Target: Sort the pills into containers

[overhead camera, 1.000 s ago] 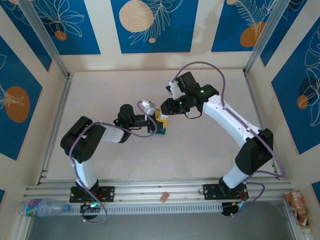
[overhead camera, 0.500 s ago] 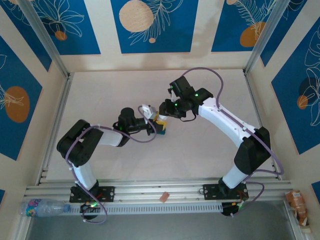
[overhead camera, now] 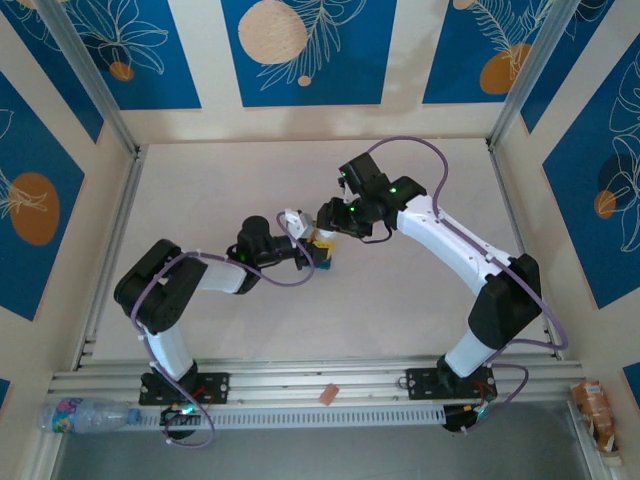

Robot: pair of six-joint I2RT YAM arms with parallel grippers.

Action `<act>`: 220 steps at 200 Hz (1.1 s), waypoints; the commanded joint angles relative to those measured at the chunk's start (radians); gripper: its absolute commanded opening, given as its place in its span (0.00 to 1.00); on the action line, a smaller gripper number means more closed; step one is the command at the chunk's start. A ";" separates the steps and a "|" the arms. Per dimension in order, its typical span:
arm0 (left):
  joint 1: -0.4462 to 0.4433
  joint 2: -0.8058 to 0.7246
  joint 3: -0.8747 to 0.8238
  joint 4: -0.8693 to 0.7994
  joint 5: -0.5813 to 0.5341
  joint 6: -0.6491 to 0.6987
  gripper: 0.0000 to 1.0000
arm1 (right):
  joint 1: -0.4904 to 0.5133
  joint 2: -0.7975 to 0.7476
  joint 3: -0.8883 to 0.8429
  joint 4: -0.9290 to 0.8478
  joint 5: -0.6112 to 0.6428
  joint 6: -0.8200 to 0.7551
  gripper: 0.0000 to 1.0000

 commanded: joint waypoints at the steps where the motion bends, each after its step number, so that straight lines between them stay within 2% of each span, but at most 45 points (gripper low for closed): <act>1: -0.017 0.008 0.031 0.141 -0.001 0.012 0.00 | 0.001 -0.016 0.010 -0.056 -0.075 0.014 0.55; 83: -0.004 0.045 0.024 0.167 0.009 -0.007 0.00 | -0.031 -0.092 0.007 -0.071 -0.081 -0.012 0.75; 141: 0.014 0.059 0.025 0.213 0.039 -0.064 0.00 | -0.046 -0.165 0.013 -0.118 -0.020 -0.062 0.77; 168: 0.026 0.049 0.032 0.214 0.086 -0.107 0.00 | -0.071 -0.197 0.015 -0.089 0.017 -0.207 0.76; 199: 0.040 0.034 0.054 0.199 0.155 -0.155 0.00 | -0.079 -0.189 0.042 -0.071 0.003 -0.482 0.76; 220: 0.042 0.035 0.077 0.185 0.204 -0.190 0.00 | -0.076 -0.169 0.051 -0.071 -0.028 -0.610 0.76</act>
